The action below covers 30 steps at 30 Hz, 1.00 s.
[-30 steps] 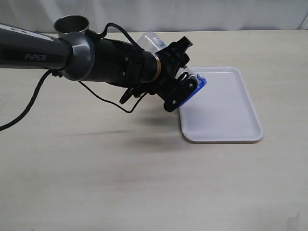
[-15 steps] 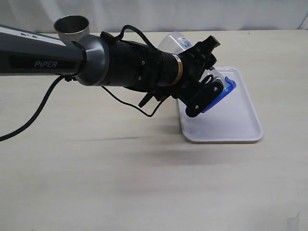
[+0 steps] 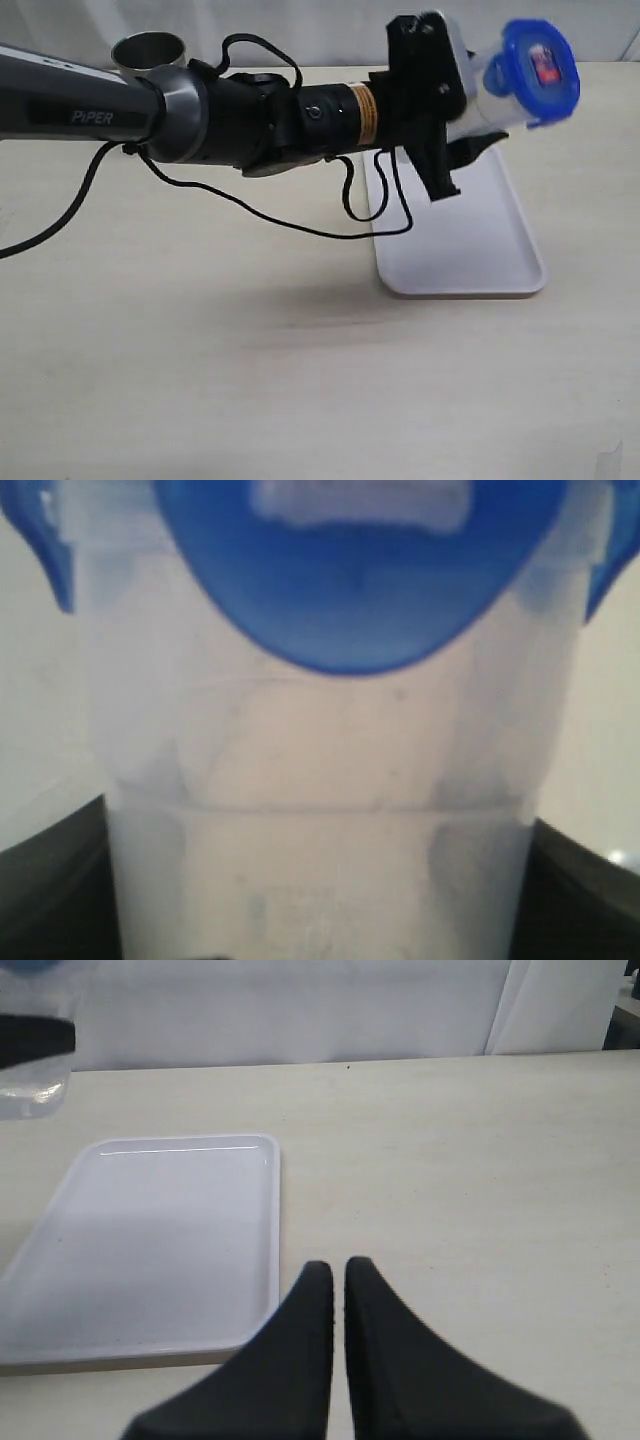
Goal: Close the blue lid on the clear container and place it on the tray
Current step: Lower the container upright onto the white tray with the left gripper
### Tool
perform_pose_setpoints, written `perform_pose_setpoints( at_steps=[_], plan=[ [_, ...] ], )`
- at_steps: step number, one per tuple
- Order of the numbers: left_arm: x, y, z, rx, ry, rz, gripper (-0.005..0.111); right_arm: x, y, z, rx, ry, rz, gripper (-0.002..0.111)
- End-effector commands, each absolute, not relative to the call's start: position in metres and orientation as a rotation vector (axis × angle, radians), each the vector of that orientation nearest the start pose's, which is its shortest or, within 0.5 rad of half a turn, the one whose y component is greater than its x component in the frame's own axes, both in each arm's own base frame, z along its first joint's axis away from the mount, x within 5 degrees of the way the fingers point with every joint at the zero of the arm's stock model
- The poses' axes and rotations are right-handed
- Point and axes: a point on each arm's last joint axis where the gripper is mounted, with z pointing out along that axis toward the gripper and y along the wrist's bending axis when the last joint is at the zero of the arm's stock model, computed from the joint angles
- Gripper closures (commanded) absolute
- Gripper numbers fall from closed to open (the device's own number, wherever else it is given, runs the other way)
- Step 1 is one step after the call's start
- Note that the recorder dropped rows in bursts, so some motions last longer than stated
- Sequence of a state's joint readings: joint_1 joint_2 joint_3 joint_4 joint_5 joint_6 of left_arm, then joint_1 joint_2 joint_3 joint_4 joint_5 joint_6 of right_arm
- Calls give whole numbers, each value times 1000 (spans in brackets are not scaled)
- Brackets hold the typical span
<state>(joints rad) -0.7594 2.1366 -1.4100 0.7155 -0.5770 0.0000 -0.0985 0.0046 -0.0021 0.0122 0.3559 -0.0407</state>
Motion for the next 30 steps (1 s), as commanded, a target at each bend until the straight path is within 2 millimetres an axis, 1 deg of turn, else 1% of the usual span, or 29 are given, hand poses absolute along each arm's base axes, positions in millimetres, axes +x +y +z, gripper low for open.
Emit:
perform_pose_setpoints(
  at_steps=[1,4,6,10,13,16,18,21,26,30],
  plan=[
    [337,-351,196,975,1167,-799,107,53,-5,182,68,1828,-86,104],
    [341,-350,181,849,1193,-935,107,53,-5,182,68,1828,-86,104],
    [344,-350,169,793,1231,-959,107,53,-5,182,68,1828,-86,104],
    [346,-350,145,775,1273,-969,107,53,-5,182,68,1828,-86,104],
    [345,-351,134,763,1239,-1007,107,53,-5,182,68,1828,-86,104],
    [347,-354,123,724,1266,-1073,107,53,-5,182,68,1828,-86,104],
    [349,-358,117,707,1280,-1108,107,53,-5,182,68,1828,-86,104],
    [350,-369,111,728,1255,-1122,107,53,-5,182,68,1828,-86,104],
    [345,-392,99,782,1271,-1121,107,53,-5,182,68,1828,-86,104],
    [341,-400,90,857,1296,-1102,107,53,-5,182,68,1828,-86,104]
  ],
)
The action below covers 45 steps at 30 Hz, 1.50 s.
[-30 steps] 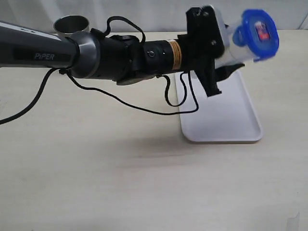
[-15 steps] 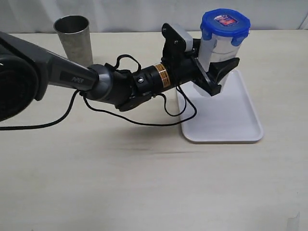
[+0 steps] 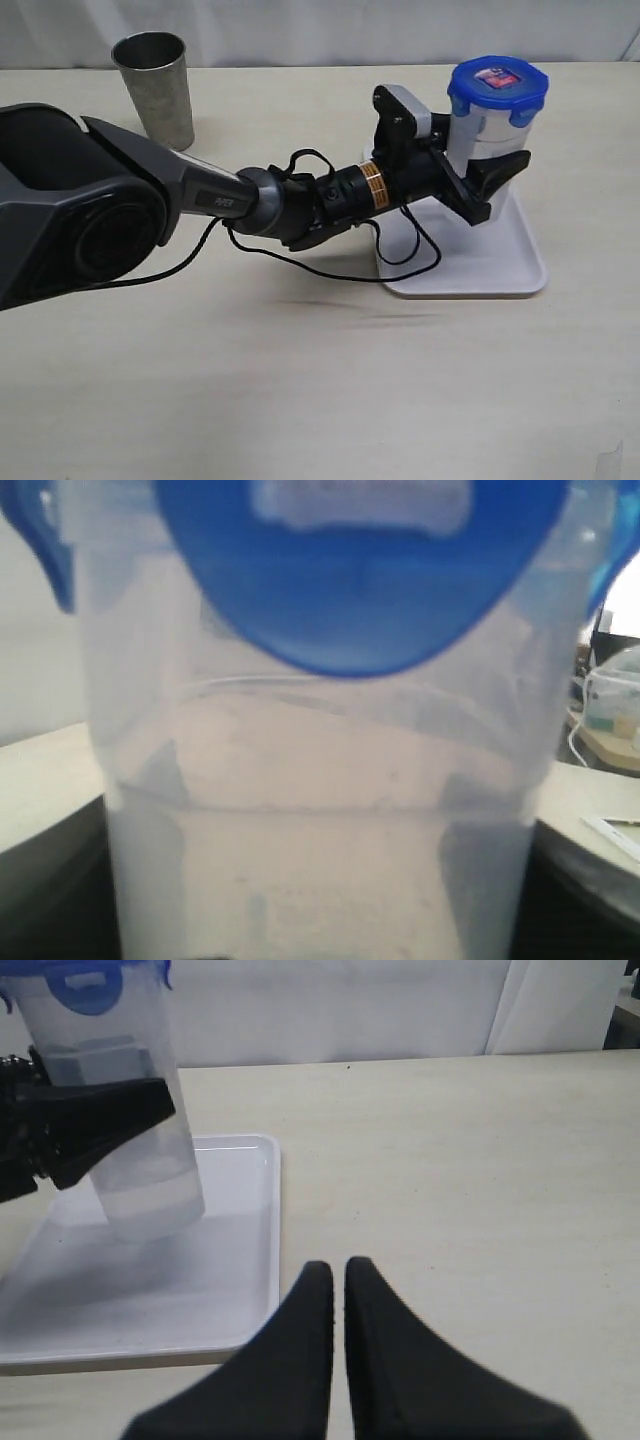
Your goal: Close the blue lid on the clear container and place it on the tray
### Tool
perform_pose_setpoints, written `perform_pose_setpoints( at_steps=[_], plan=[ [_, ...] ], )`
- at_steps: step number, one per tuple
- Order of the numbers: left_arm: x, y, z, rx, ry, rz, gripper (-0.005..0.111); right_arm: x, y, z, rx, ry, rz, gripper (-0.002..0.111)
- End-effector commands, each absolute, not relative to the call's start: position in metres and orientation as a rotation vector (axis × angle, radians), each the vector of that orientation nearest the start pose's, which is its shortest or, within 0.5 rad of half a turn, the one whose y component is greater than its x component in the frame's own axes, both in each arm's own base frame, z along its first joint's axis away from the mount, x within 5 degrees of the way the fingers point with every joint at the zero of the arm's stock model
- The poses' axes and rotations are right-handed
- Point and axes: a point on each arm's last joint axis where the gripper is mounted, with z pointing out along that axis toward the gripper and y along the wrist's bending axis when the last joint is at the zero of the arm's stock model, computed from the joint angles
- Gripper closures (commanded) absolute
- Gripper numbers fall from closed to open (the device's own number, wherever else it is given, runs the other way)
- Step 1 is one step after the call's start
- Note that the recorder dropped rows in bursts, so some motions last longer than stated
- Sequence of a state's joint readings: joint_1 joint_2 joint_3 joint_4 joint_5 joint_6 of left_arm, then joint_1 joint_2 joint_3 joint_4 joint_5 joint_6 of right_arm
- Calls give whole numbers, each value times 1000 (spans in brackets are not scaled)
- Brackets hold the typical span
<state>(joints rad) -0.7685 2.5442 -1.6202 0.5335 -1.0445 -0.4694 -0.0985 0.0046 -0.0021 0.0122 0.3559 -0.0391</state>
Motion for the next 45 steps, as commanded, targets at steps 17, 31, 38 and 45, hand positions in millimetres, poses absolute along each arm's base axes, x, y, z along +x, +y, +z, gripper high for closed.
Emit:
perform_pose_setpoints(
  at_steps=[17,31,38,45],
  plan=[
    [353,-395,94,770,1273,-1000,107,53,-5,182,68,1828,-86,104],
    [361,-389,91,746,1333,-963,107,53,-5,182,68,1828,-86,104],
    [361,-389,90,742,1338,-965,107,53,-5,182,68,1828,-86,104],
    [361,-389,90,742,1338,-965,80,53,-5,182,68,1828,-86,104]
  ],
)
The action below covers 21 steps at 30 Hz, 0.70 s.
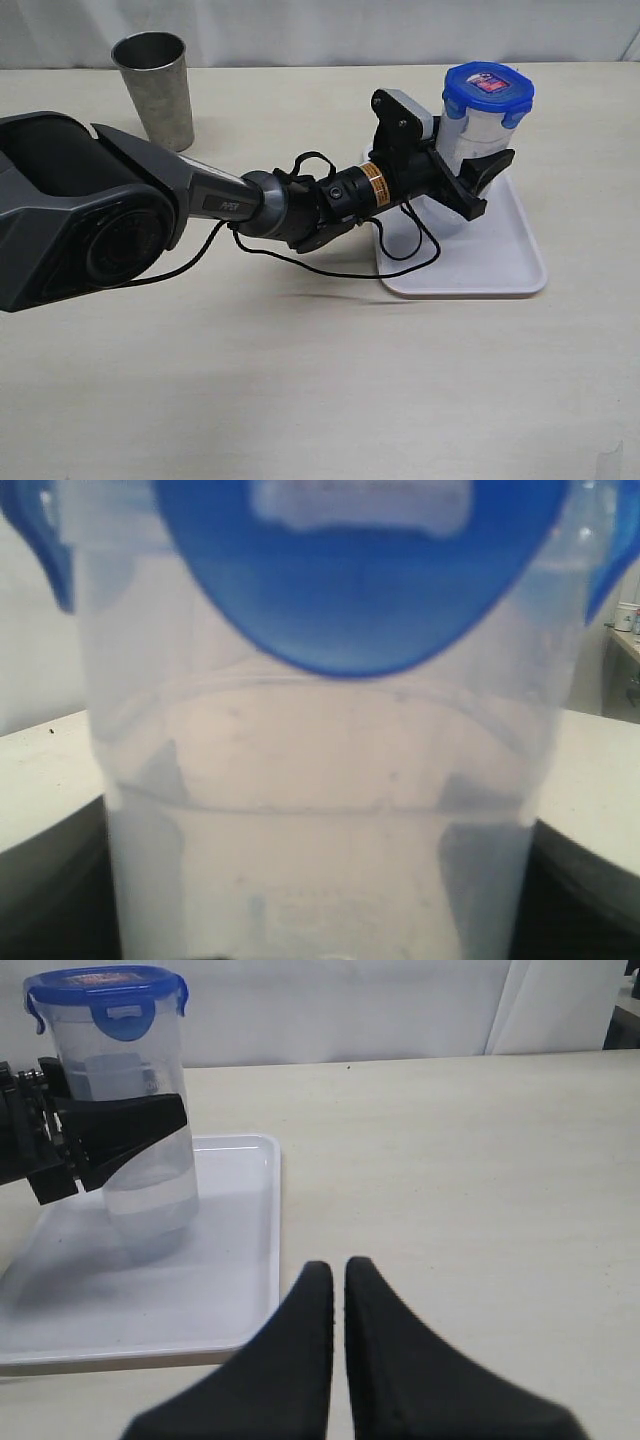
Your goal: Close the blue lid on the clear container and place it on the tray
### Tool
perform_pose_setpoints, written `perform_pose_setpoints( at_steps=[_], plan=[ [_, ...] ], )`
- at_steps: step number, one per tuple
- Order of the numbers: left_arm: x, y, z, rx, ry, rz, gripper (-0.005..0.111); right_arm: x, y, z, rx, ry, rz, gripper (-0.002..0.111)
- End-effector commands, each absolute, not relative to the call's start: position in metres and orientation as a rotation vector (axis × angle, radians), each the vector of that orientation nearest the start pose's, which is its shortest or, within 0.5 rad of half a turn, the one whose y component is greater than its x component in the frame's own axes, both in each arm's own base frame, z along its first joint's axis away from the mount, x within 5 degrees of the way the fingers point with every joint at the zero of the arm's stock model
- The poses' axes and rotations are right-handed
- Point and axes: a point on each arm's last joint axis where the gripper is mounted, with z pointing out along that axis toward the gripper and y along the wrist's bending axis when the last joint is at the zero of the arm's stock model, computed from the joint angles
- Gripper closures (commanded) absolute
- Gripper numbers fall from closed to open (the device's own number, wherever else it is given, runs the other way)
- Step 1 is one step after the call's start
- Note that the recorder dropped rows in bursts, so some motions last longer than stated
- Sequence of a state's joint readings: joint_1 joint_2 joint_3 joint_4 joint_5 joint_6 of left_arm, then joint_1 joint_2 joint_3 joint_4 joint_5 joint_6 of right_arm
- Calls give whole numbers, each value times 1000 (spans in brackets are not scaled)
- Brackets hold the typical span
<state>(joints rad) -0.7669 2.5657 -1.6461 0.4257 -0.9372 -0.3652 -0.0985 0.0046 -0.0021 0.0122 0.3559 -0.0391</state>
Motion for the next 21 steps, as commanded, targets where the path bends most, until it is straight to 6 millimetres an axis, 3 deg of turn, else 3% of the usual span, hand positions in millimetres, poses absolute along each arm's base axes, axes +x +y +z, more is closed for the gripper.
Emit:
perform_pose_setpoints(
  at_steps=[1,5,8,21],
  plan=[
    [361,-389,90,742,1338,-965,72,53,-5,182,68,1828,-86,104],
    [362,-389,89,747,1355,-956,38,53,-5,182,68,1828,-86,104],
    [363,-389,84,761,1408,-927,23,53,-5,182,68,1828,-86,104],
    [364,-388,80,779,1459,-898,19,53,-5,182,68,1828,-86,104]
  ],
)
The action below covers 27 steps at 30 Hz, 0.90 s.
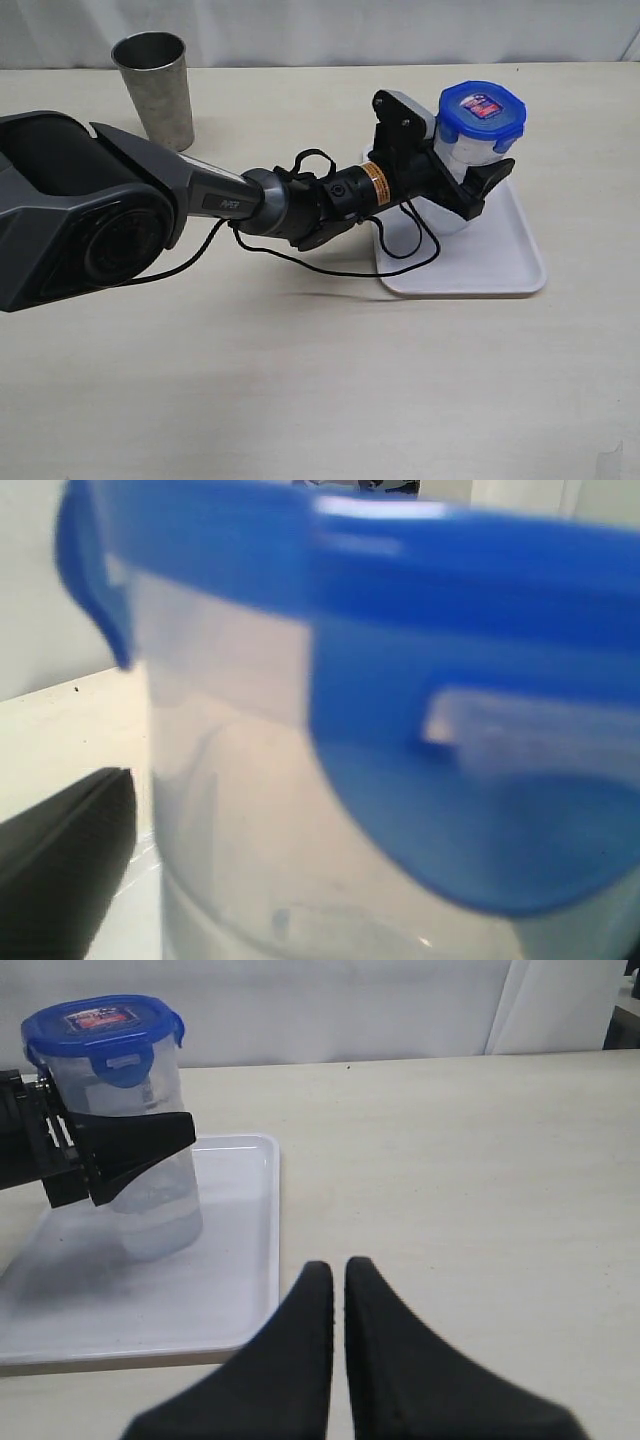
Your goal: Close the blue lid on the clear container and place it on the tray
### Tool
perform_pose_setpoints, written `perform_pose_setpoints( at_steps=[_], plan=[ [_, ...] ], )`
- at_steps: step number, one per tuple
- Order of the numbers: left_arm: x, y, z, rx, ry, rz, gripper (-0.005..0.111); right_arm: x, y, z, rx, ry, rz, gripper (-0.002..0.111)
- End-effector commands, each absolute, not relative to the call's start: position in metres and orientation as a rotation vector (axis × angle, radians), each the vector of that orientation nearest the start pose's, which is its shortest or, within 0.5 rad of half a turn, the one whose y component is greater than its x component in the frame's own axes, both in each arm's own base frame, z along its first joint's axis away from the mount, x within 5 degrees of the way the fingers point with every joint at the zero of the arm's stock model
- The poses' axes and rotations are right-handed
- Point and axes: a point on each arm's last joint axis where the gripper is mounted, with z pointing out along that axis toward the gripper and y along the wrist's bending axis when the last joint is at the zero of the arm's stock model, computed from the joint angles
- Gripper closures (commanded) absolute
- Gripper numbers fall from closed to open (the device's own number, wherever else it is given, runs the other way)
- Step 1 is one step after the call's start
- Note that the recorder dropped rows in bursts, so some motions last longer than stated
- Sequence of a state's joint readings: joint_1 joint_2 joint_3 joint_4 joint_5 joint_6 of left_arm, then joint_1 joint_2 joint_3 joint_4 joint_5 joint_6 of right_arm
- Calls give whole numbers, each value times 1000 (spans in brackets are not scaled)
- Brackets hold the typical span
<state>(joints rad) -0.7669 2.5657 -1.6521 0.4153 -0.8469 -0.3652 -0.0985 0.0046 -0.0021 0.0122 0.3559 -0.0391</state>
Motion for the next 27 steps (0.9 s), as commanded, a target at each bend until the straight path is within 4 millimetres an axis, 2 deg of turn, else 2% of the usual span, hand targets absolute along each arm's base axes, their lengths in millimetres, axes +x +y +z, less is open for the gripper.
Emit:
perform_pose_setpoints(
  at_steps=[1,6,27],
  plan=[
    [364,-388,81,778,1457,-898,19,53,-5,182,68,1828,-86,104],
    [362,-387,86,795,1453,-895,19,53,-5,182,68,1828,-86,104],
    [365,-381,81,875,1503,-885,19,53,-5,182,68,1828,-86,104]
  ],
)
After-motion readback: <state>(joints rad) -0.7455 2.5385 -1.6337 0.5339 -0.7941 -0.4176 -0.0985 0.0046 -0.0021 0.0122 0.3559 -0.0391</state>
